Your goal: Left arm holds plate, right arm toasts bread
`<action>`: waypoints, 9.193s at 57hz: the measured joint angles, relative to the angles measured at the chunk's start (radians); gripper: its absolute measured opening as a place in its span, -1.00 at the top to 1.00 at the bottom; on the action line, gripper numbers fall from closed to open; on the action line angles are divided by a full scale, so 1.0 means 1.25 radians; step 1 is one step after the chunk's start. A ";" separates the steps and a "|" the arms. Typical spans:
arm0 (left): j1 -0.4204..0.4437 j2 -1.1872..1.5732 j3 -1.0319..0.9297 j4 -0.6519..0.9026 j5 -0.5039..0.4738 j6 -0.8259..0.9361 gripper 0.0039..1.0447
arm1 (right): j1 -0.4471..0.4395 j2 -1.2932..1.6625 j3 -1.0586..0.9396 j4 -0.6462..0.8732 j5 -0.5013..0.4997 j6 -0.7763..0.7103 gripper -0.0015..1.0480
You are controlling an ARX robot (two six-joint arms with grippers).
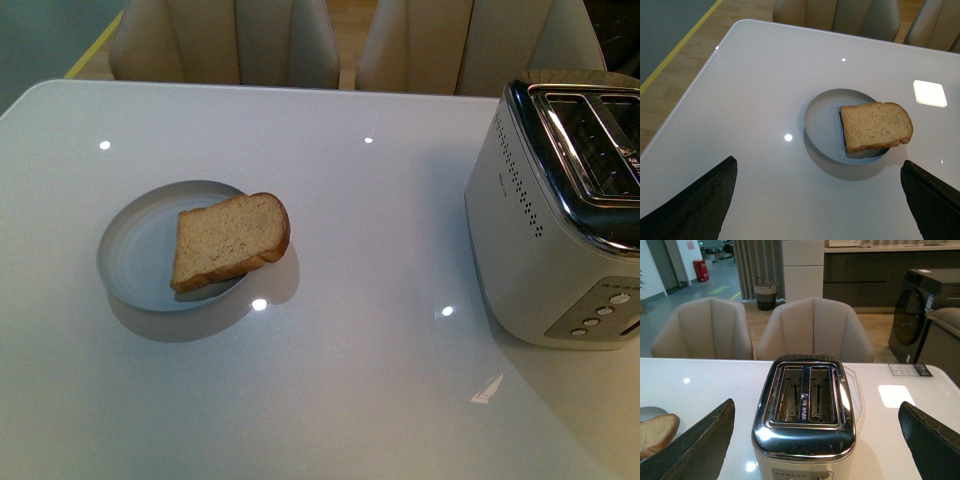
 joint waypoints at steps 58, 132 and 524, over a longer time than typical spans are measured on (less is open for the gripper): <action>-0.003 1.495 0.510 0.612 0.012 -0.235 -0.87 | 0.000 0.000 0.000 0.000 0.000 0.000 -0.83; -0.019 1.407 0.395 0.580 0.174 -0.422 0.95 | 0.000 0.000 0.000 0.000 0.000 0.000 -0.83; -0.400 0.814 0.593 -0.027 0.036 -0.671 0.95 | 0.005 0.904 0.232 0.617 0.002 0.019 -0.29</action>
